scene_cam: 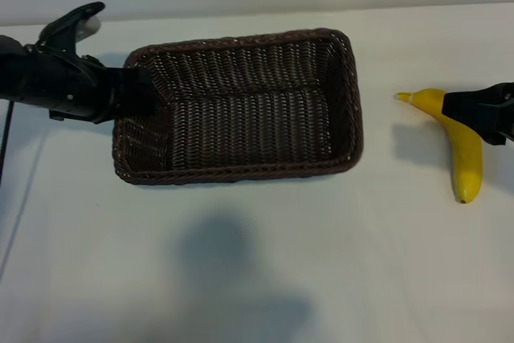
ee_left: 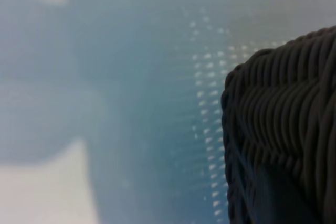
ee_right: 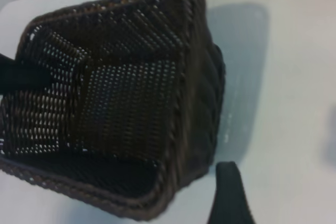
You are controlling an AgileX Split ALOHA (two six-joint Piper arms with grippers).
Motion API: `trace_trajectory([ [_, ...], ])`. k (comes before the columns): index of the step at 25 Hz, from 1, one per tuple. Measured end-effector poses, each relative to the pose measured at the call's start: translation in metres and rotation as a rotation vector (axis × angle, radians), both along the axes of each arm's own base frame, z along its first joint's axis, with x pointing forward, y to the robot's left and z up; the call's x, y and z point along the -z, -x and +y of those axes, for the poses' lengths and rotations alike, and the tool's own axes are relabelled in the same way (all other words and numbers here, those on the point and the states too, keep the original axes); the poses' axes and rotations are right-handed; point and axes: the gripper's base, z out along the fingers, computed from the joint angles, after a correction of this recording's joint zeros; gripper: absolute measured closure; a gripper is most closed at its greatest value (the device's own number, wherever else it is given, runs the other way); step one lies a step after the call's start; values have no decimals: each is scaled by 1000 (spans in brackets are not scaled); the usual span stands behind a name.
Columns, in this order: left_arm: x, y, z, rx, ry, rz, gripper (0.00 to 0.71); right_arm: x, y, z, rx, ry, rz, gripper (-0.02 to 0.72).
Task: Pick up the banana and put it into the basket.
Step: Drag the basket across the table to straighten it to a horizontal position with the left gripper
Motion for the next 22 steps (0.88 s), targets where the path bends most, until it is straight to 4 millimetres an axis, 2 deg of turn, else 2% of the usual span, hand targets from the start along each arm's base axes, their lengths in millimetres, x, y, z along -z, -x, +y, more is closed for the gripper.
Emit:
trace_trajectory([
  [4,-2,-2,-10,5,-33,11,554,0,0,0,0,-1,0,205],
  [9,-9,-8,-6,-30,-81,37,554,0,0,0,1,-2,0,205],
  [22,-1,-10,-4,-49,-104,58,554,0,0,0,2,-4,0,205],
])
